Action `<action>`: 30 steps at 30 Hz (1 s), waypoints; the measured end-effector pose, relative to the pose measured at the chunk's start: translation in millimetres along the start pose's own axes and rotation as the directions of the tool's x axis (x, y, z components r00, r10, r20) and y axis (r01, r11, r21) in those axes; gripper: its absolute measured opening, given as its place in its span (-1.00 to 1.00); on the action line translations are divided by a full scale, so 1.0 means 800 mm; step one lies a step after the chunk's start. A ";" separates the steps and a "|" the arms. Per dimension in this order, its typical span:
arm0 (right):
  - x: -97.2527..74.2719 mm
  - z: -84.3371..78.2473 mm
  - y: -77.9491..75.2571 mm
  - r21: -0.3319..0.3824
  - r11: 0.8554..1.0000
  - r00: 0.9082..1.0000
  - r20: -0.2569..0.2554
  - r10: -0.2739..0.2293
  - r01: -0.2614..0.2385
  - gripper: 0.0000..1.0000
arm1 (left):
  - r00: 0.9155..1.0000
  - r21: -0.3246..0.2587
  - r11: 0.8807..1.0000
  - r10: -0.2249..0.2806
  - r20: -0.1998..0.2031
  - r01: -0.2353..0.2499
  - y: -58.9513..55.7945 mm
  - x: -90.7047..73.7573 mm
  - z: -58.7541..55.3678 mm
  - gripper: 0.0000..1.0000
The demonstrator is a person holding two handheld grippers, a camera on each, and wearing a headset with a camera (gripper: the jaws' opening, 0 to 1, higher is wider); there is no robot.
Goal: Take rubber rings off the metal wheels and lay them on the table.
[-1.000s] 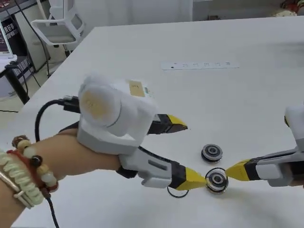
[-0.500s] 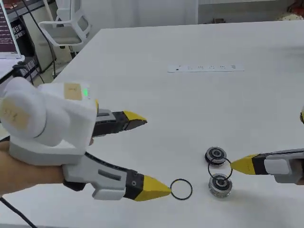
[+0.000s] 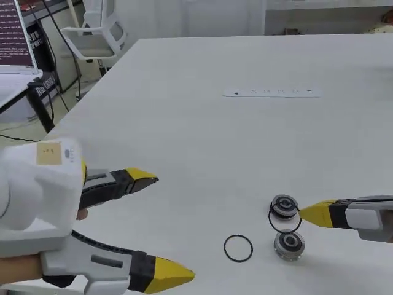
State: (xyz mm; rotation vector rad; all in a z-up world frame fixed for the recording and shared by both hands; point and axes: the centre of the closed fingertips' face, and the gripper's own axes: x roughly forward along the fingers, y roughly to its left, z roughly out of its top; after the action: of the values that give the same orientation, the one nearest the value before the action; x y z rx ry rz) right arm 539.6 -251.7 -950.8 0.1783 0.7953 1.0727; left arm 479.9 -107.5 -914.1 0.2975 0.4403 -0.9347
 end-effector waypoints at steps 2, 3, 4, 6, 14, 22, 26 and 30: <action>0.000 0.004 0.003 0.010 1.000 1.000 0.014 0.010 -0.010 -1.00 | 1.000 -0.014 1.000 0.003 0.000 -0.003 -0.002 -0.001 -0.005 0.71; 0.000 0.005 0.004 0.012 1.000 1.000 0.018 0.013 -0.013 -1.00 | 1.000 -0.015 1.000 0.005 -0.005 -0.005 -0.002 -0.001 -0.008 0.71; -0.001 0.008 0.006 0.020 1.000 0.999 0.031 0.020 -0.021 -1.00 | 1.000 -0.017 1.000 0.010 -0.010 -0.010 -0.001 -0.001 -0.011 0.71; -0.002 0.012 0.007 0.028 0.999 0.999 0.042 0.019 -0.020 -1.00 | 1.000 -0.031 0.999 0.020 -0.019 -0.021 0.000 0.000 -0.017 0.70; -0.003 0.030 0.018 0.036 0.999 0.996 0.089 0.031 -0.034 -1.00 | 0.998 -0.057 0.998 -0.005 -0.058 0.002 -0.012 0.009 -0.031 0.72; -0.001 0.051 0.027 0.037 0.998 0.992 0.123 0.041 -0.046 -1.00 | 0.999 -0.092 0.995 0.029 -0.027 -0.031 -0.004 0.006 -0.027 0.73; 0.003 0.067 0.037 0.031 0.998 0.988 0.145 0.056 -0.061 -1.00 | 0.999 -0.084 0.996 0.031 -0.018 -0.032 -0.004 0.006 -0.025 0.74; 0.012 0.077 0.050 -0.016 0.998 0.990 0.124 0.069 -0.067 -1.00 | 0.999 -0.093 0.995 0.032 -0.016 -0.033 -0.002 0.007 -0.025 0.75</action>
State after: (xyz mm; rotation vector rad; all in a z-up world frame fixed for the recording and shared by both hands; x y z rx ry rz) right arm 553.5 -209.1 -891.7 0.2614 0.6744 1.1194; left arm 476.3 -103.6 -934.5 0.2262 0.4892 -0.8780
